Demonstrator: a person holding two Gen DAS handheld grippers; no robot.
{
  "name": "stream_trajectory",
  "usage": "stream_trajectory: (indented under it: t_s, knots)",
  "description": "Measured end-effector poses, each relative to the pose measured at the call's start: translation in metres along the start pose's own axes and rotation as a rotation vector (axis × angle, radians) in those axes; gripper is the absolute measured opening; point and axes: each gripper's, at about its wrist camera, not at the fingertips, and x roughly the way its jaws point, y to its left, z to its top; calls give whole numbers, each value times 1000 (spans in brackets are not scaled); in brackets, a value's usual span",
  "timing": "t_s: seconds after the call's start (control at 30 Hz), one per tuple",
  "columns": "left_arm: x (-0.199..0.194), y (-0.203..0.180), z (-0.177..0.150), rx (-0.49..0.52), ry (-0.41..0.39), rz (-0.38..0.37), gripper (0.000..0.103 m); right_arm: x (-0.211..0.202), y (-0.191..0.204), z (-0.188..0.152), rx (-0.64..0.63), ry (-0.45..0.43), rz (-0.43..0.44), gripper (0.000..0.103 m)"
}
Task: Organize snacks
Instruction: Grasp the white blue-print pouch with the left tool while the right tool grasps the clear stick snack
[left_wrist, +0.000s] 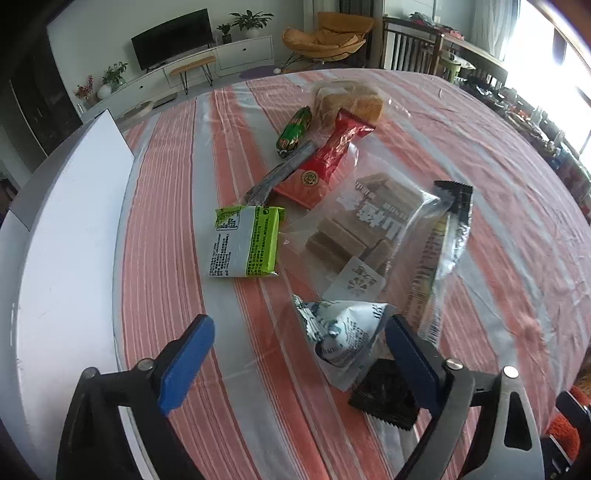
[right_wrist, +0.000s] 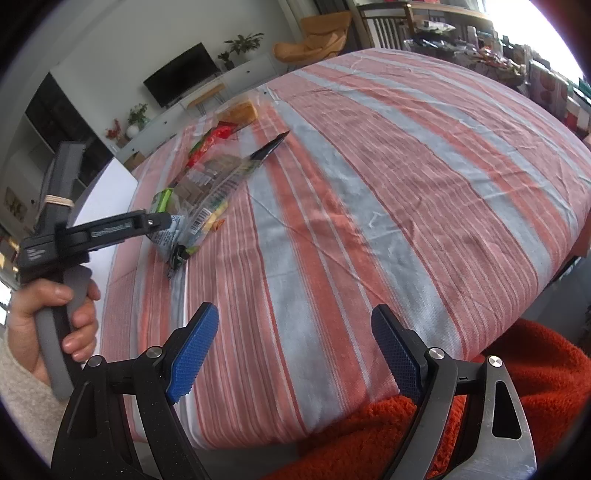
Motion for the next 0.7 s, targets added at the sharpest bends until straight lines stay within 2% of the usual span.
stream_trajectory:
  t_s: [0.03, 0.1, 0.2, 0.23, 0.3, 0.37, 0.57, 0.63, 0.67, 0.7]
  knots:
    - [6, 1, -1, -12, 11, -21, 68, 0, 2, 0, 4, 0, 3, 87]
    - [10, 6, -3, -50, 11, -96, 48, 1, 1, 0, 14, 1, 10, 87]
    - [-3, 12, -7, -69, -32, -101, 47, 5, 0, 2, 27, 18, 47, 87]
    - [-9, 16, -9, -78, -47, -108, 47, 12, -1, 5, 25, 54, 76, 87]
    - [-25, 22, -14, -101, -76, -130, 46, 35, 12, 16, -27, 191, 100, 87]
    - [-43, 28, -20, -123, -106, -151, 46, 49, 34, 28, -89, 252, 103, 87]
    - [-94, 47, -35, -172, -184, -204, 47, 122, 95, 101, -110, 265, 52, 87]
    - [-111, 50, -40, -155, -204, -213, 47, 156, 110, 112, -100, 307, -18, 89]
    - [-116, 52, -42, -146, -211, -211, 47, 159, 116, 116, -140, 274, -58, 90]
    - [-124, 55, -45, -137, -224, -208, 47, 164, 126, 114, -193, 276, -114, 88]
